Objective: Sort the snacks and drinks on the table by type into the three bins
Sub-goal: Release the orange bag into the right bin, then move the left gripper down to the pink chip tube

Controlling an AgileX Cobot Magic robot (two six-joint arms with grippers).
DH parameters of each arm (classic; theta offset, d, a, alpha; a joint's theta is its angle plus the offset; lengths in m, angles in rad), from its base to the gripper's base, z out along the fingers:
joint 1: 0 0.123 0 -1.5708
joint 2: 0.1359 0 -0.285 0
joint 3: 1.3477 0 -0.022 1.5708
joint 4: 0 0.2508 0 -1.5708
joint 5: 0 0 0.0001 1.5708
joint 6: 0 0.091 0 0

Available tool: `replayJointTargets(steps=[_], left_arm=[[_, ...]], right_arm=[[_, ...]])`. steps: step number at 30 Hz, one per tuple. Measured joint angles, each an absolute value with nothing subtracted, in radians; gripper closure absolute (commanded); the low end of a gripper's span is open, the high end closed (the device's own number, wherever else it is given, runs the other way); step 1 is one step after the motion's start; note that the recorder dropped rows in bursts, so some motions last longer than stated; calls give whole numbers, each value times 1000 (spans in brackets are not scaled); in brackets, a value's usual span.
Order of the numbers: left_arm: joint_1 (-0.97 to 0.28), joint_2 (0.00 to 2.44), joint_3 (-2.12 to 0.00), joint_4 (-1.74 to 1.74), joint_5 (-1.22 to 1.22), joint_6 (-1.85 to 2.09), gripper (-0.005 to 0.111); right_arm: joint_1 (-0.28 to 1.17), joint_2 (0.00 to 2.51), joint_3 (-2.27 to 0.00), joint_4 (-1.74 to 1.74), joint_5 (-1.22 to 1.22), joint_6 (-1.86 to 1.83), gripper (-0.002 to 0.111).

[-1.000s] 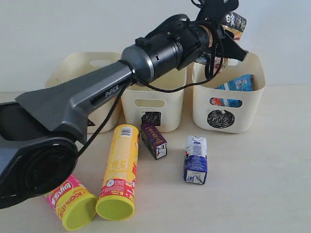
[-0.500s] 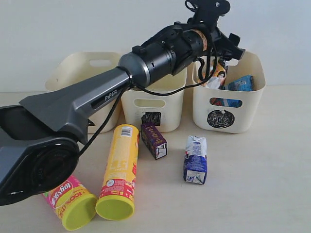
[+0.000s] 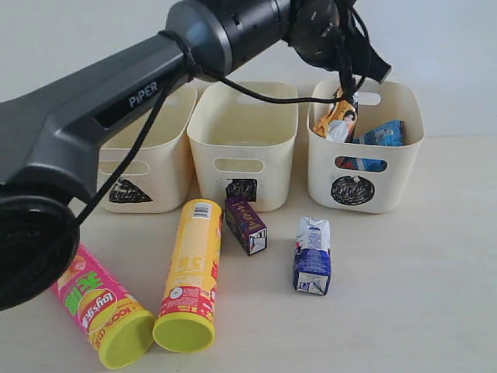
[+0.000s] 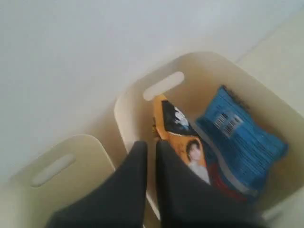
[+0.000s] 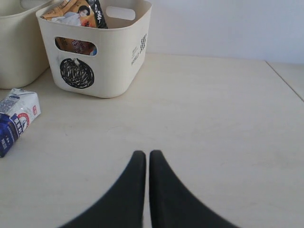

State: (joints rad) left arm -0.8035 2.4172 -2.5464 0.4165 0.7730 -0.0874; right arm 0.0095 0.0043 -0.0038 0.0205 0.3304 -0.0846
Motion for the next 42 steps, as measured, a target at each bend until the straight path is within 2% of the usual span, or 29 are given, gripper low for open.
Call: replayJointTargets(steps=[7, 13, 19, 25, 34, 42], left_arm=[[-843, 2308, -2546, 280, 1184, 70, 103], [-888, 2198, -2504, 260, 1209, 71, 103], [-929, 2098, -2345, 258, 1214, 39, 103], [-946, 1963, -2065, 256, 1212, -16, 103], [-948, 1636, -1509, 329, 1014, -212, 103], [-948, 1383, -1187, 472, 1007, -461, 103]], right_arm=[[9, 4, -4, 21, 330, -85, 108], [9, 4, -4, 21, 330, -85, 108], [9, 4, -4, 21, 330, -85, 108], [9, 4, -4, 21, 330, -85, 108], [9, 4, -4, 21, 330, -85, 108], [9, 4, -4, 21, 330, -85, 108]])
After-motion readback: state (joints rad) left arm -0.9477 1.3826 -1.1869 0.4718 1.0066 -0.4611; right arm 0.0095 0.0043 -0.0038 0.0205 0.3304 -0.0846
